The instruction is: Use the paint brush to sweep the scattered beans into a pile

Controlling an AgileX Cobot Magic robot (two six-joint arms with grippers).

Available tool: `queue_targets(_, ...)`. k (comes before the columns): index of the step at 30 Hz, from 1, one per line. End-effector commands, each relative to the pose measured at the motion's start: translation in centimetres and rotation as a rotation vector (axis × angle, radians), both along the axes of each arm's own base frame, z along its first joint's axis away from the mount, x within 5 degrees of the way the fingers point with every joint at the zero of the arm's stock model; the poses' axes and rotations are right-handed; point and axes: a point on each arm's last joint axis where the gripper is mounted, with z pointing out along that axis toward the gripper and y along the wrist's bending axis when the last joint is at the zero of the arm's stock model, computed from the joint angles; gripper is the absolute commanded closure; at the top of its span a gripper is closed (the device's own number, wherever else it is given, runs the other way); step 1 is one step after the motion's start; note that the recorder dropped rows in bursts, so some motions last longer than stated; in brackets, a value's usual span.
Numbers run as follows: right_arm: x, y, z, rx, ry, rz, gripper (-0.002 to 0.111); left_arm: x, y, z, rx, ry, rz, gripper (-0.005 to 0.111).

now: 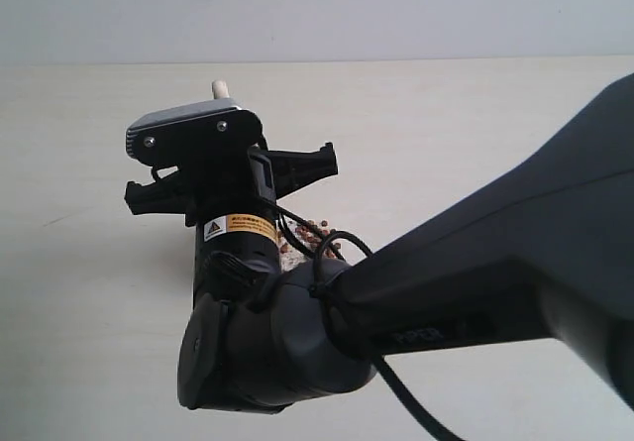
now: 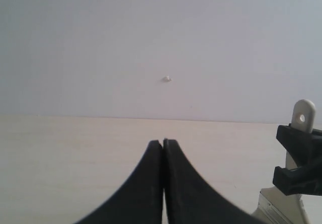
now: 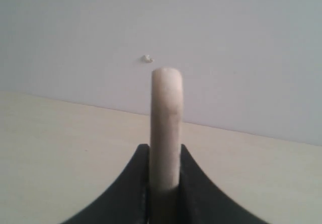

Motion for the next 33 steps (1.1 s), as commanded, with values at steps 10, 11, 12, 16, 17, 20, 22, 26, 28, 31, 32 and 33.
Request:
queue_targets(10, -0.6, 0.2, 5.1, 0.095, -0.074, 0.056, 0.108, -0.1, 0.1, -0.1, -0.003, -0.004, 0.004, 0.107)
queue_targets(11, -0.7, 0.1, 5.5, 0.101, -0.079, 0.058, 0.108, -0.1, 0.1, -0.1, -0.003, -0.004, 0.004, 0.107)
queue_targets(12, -0.8, 0.1, 5.9, 0.108, -0.080, 0.056, 0.108, -0.1, 0.1, -0.1, -0.003, -0.004, 0.004, 0.107)
queue_targets(16, -0.9, -0.7, 7.0, 0.080, -0.061, 0.001, 0.108, -0.1, 0.1, -0.1, -0.003, -0.004, 0.004, 0.107)
queue_targets(17, -0.9, -0.9, 7.1, 0.067, -0.053, -0.012, 0.108, -0.1, 0.1, -0.1, -0.003, -0.004, 0.004, 0.107)
queue_targets(20, -0.8, -1.1, 7.2, -0.060, -0.052, -0.030, 0.108, -0.1, 0.1, -0.1, -0.003, -0.004, 0.004, 0.107)
queue_targets(22, -0.9, -1.5, 8.1, -0.262, -0.080, -0.033, 0.108, -0.1, 0.1, -0.1, -0.003, -0.004, 0.004, 0.107)
queue_targets(26, 0.2, -4.3, 10.2, -0.331, 0.019, -0.161, 0.108, -0.1, 0.1, -0.1, -0.003, -0.004, 0.004, 0.107)
queue_targets(28, 1.7, -6.7, 11.4, -0.321, 0.068, -0.220, 0.108, -0.1, 0.1, -0.1, -0.003, -0.004, 0.004, 0.107)
queue_targets(31, 3.6, -9.3, 11.7, -0.348, 0.223, -0.157, 0.108, -0.1, 0.1, -0.1, -0.003, -0.004, 0.004, 0.107)
queue_targets(32, 4.0, -10.4, 11.9, -0.411, 0.286, -0.142, 0.108, -0.1, 0.1, -0.1, -0.003, -0.004, 0.004, 0.107)
queue_targets(33, 4.3, -11.2, 11.9, -0.459, 0.342, -0.132, 0.108, -0.1, 0.1, -0.1, -0.003, -0.004, 0.004, 0.107)
